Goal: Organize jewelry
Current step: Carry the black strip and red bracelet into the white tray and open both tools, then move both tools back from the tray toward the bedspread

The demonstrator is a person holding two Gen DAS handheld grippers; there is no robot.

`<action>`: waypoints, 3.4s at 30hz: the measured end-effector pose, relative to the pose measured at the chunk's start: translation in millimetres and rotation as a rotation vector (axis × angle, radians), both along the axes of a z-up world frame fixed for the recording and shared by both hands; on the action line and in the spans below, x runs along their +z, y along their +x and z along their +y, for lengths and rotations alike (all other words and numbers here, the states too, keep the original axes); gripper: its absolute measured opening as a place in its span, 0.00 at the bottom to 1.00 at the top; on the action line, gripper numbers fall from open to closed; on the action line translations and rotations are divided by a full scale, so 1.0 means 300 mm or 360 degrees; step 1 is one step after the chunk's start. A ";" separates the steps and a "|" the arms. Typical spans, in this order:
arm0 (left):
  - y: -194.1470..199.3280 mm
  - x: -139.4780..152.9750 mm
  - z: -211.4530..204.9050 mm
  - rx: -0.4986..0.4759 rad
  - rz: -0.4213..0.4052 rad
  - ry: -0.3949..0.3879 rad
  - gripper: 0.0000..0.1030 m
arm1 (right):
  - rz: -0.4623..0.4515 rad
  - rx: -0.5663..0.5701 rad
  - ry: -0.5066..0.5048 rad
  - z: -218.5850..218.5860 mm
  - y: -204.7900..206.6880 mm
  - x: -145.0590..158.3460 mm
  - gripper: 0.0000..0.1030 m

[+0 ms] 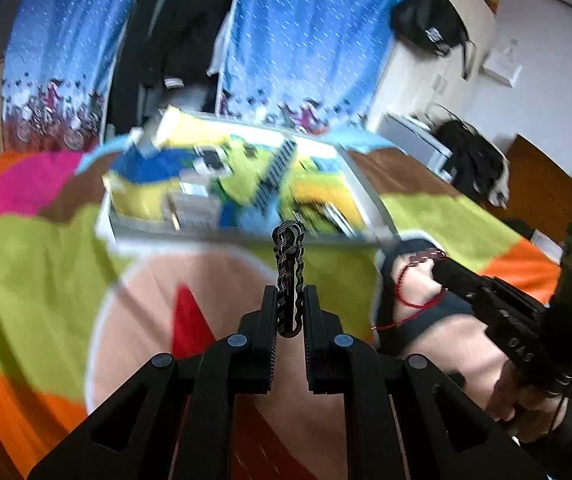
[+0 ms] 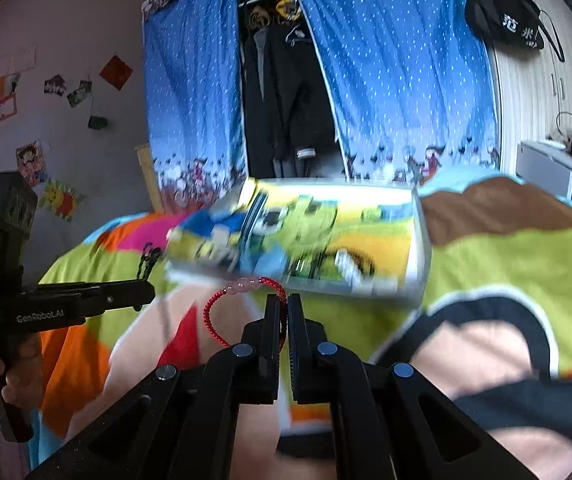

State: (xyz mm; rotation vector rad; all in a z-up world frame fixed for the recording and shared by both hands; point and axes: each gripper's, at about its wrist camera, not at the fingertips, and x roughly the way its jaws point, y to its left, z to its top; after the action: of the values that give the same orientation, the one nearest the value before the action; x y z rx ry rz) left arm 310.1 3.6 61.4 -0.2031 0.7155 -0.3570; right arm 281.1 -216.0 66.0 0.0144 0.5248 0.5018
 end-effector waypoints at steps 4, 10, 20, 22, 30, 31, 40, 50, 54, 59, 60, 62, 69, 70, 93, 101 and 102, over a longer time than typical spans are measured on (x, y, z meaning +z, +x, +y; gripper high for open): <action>0.152 0.032 0.030 0.0054 -0.0036 0.0026 0.09 | -0.0024 -0.0052 0.0004 0.017 0.149 0.019 0.04; 0.343 0.022 0.034 0.0088 -0.0022 0.0067 0.09 | 0.0031 -0.0155 -0.0006 0.019 0.310 -0.047 0.04; 0.489 -0.084 -0.005 0.0108 0.0075 0.0119 0.09 | 0.0115 -0.0252 0.0025 -0.016 0.402 -0.158 0.04; 0.494 -0.089 -0.010 0.0112 0.0077 0.0117 0.09 | 0.0109 -0.0233 0.0016 -0.012 0.397 -0.166 0.04; 0.513 -0.096 -0.036 0.0150 0.0099 0.0195 0.09 | 0.0130 -0.0220 -0.0012 -0.004 0.393 -0.192 0.07; 0.513 -0.095 -0.038 0.0154 0.0104 0.0208 0.10 | 0.0134 -0.0223 -0.0018 -0.004 0.393 -0.195 0.07; 0.450 -0.090 -0.044 0.0257 0.0080 0.0282 0.55 | 0.0113 -0.0214 -0.0033 -0.027 0.342 -0.151 0.26; 0.295 0.031 -0.073 0.0268 -0.0079 0.0299 0.75 | -0.0017 -0.0231 0.0024 -0.074 0.211 0.004 0.63; 0.199 0.108 -0.081 0.0262 -0.0187 0.0282 0.79 | -0.0087 -0.0230 0.0056 -0.091 0.131 0.078 0.76; 0.040 0.213 -0.076 0.0272 -0.0369 0.0220 0.91 | -0.0168 -0.0228 0.0095 -0.112 0.015 0.164 0.92; 0.010 0.230 -0.073 0.0274 -0.0394 0.0212 0.91 | -0.0179 -0.0224 0.0101 -0.112 -0.001 0.176 0.94; -0.044 0.260 -0.066 0.0274 -0.0432 0.0201 0.92 | -0.0202 -0.0216 0.0110 -0.114 -0.048 0.206 0.97; -0.265 0.325 -0.043 0.0295 -0.0540 0.0218 0.94 | -0.0260 -0.0181 0.0115 -0.103 -0.234 0.263 1.00; -0.303 0.326 -0.042 0.0297 -0.0554 0.0228 0.94 | -0.0264 -0.0170 0.0111 -0.099 -0.261 0.267 1.00; -0.704 0.174 0.052 0.0337 -0.0487 0.0262 0.95 | -0.0237 -0.0196 0.0031 -0.032 -0.612 0.103 1.00; -0.714 0.063 0.091 0.0323 -0.0418 0.0295 0.95 | -0.0132 -0.0241 -0.0030 -0.033 -0.624 0.014 1.00; -0.711 0.046 0.095 0.0322 -0.0405 0.0299 0.95 | -0.0123 -0.0244 -0.0037 -0.031 -0.624 0.004 1.00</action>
State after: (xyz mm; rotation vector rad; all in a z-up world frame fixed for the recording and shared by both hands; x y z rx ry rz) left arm 96.7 32.1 75.0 -0.0491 0.4687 -0.1179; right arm 93.9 -225.3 67.3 0.0130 0.4499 0.3450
